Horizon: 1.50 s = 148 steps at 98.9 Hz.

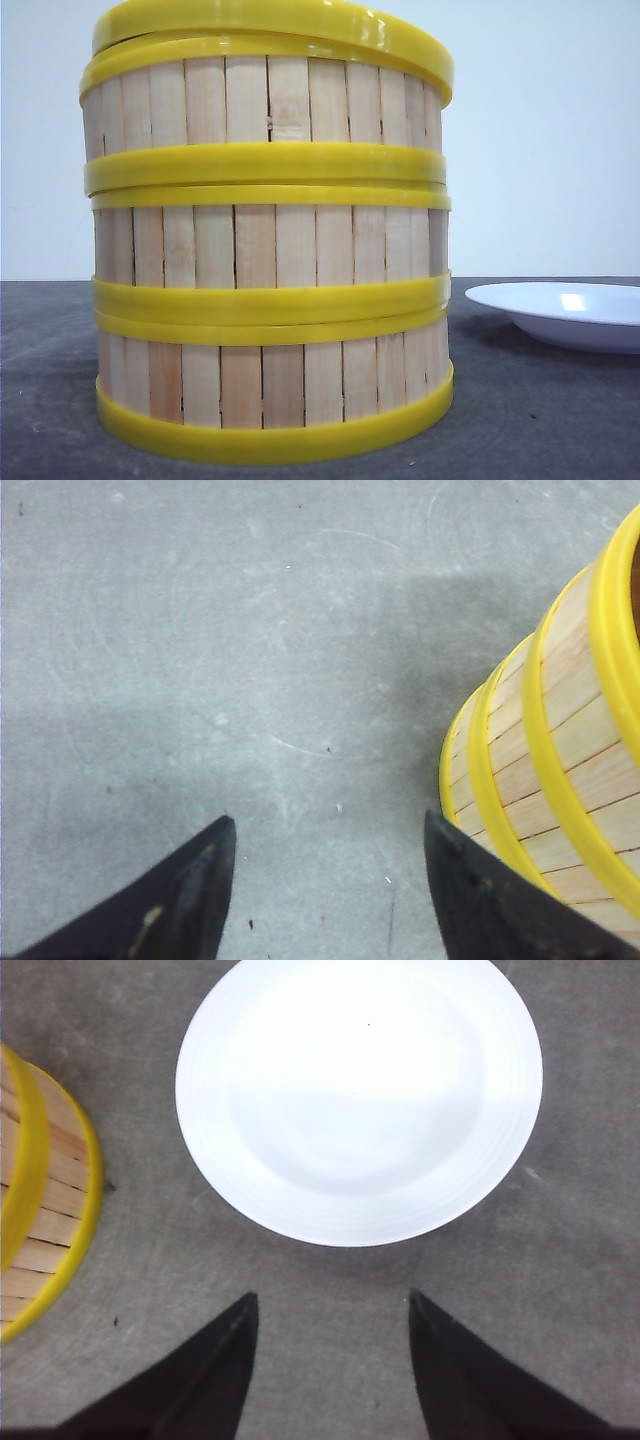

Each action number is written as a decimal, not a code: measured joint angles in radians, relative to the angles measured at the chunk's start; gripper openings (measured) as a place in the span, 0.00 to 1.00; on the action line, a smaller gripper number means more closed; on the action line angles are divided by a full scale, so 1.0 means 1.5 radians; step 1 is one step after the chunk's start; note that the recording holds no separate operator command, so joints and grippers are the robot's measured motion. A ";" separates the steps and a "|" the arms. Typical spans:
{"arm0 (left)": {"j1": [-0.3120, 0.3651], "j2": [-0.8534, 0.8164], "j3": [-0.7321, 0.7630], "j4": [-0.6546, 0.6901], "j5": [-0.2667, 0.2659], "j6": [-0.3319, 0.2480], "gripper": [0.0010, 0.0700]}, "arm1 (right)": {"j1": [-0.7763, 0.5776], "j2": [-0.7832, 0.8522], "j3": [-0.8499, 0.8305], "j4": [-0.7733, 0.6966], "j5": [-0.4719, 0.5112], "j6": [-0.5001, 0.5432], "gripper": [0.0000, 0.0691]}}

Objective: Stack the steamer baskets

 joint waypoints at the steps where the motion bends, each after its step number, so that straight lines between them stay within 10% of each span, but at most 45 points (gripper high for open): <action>1: 0.000 0.000 0.000 0.000 0.000 0.000 0.49 | 0.001 0.000 0.000 0.000 0.000 0.000 0.39; 12: 0.000 0.000 0.000 0.000 0.000 -0.002 0.20 | 0.001 0.000 0.000 0.000 0.000 -0.002 0.12; 24: 0.000 0.000 0.000 0.000 0.000 -0.004 0.04 | 0.002 0.000 0.000 0.001 0.000 -0.003 0.03; 96: -0.001 -0.014 -0.013 0.027 -0.027 -0.001 0.03 | 0.001 0.000 0.000 0.008 0.000 -0.003 0.01; 125: 0.009 -0.269 -0.355 0.357 -0.070 -0.005 0.02 | 0.001 0.000 0.000 0.008 0.000 -0.003 0.01; 148: 0.009 -0.493 -0.526 0.388 -0.076 -0.031 0.02 | 0.001 0.000 0.000 0.008 0.000 -0.003 0.01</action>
